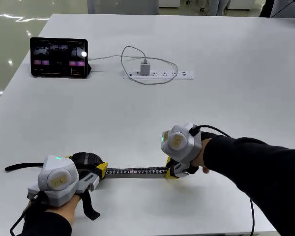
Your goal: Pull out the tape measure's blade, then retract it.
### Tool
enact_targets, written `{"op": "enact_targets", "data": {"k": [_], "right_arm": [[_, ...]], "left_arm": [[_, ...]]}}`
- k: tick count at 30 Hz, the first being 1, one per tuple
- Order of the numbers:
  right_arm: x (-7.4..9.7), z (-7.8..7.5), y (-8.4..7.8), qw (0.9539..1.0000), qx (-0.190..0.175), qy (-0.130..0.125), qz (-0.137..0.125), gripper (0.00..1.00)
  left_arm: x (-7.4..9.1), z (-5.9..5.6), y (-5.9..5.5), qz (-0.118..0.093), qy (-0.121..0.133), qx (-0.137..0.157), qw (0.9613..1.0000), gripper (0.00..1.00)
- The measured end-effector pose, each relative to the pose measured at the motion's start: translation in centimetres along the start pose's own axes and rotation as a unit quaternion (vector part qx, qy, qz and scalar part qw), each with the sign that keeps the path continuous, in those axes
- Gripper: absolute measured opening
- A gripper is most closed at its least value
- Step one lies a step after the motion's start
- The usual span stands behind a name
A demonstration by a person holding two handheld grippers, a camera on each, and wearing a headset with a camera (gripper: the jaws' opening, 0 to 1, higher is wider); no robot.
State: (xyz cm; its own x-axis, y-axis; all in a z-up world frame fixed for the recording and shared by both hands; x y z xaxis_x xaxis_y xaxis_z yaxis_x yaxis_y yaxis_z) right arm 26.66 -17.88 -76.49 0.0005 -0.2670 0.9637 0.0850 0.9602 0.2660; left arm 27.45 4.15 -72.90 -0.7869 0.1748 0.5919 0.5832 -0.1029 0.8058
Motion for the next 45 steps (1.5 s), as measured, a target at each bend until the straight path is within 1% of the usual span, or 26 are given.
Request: {"op": "enact_targets", "data": {"k": [25,45], "right_arm": [[-0.3,0.2,1.1,1.0,-0.005,0.003,-0.008,0.1],[-0.6,0.3,2.1,0.9999,-0.003,0.004,-0.01,0.1]], "left_arm": [[0.0,0.0,0.0,0.0,-0.001,0.001,1.0,0.57],[0.1,0.0,0.0,-0.001,-0.001,0.001,1.0,0.57]]}}
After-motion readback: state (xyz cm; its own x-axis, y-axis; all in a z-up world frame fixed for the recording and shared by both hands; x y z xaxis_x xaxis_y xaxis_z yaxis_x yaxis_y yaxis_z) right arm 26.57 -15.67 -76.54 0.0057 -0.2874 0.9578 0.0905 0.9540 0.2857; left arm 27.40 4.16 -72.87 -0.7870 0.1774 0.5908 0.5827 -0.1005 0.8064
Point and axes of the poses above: the centre of the closed fingertips' face, and the gripper's own axes: x roughly backward along the fingers, z roughly to its left, y roughly out of its top, the point moved 2 cm from there along x, roughly backward along the fingers, and after that the axes turned 7 degrees about z, right-handed, at the moved point
